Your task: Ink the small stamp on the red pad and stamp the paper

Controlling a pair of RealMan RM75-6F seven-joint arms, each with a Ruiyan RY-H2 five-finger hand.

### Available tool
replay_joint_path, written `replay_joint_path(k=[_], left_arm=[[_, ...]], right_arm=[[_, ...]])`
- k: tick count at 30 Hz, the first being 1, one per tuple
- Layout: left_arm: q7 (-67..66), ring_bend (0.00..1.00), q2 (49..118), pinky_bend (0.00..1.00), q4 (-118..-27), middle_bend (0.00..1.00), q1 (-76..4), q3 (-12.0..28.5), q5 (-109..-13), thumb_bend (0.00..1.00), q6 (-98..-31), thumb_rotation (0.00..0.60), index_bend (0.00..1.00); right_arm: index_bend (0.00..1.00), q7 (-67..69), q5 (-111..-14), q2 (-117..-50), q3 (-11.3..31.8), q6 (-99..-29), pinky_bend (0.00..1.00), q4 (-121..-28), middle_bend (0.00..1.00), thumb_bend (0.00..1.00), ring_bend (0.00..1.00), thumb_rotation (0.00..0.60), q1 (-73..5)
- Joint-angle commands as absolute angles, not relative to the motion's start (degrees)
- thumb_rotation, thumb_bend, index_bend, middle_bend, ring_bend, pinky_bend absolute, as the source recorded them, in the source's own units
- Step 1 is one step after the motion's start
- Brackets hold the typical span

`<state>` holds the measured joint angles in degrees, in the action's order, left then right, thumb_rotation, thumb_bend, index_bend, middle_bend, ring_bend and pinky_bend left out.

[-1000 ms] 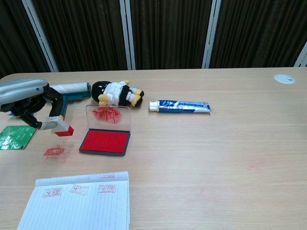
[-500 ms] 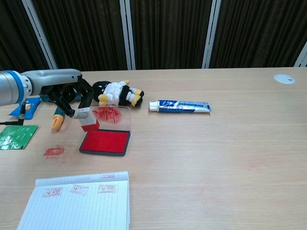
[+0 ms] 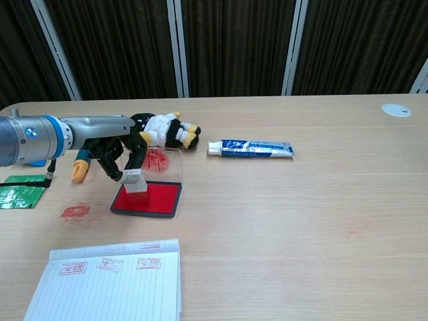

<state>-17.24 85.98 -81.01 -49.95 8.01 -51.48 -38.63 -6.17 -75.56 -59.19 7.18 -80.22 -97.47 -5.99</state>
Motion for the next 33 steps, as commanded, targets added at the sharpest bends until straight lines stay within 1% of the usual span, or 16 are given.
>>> replay_joint_path(k=[1,12,24,33], left_arm=[[-18.16,0.77,86.82,0.84,-80.14,0.56,-50.38,7.25,-50.78,0.56,-39.08,0.600,0.58],[-18.82,0.77,88.28,0.84,-78.90,0.56,-50.96,6.41,-49.66,0.56,-40.28,0.600,0.59],[-17.99,0.77,90.59,0.84,-75.34,0.57,-51.29,5.32,-49.05,0.57,-38.96,0.600,0.59],[-17.80,0.77,91.53,0.83,-74.40,0.57,-51.33,4.83,-49.16,0.57,-38.88,0.600,0.59]], right_arm=[[0.00,-6.06,-75.46,-59.22,7.25,-80.11,0.00,-97.39,0.00,0.00,0.00,0.600,-6.08],[0.00,-6.06,-75.19,-59.26,7.30,-79.84,0.00,-97.29,0.00,0.00,0.00,0.600,-6.27],[0.00,-6.06,-74.49,-59.43,7.45,-79.33,0.00,-96.84,0.00,0.00,0.00,0.600,-6.53],[0.00,-5.78,-74.30,-59.45,7.56,-79.27,0.00,-96.60,0.00,0.00,0.00,0.600,-6.61]])
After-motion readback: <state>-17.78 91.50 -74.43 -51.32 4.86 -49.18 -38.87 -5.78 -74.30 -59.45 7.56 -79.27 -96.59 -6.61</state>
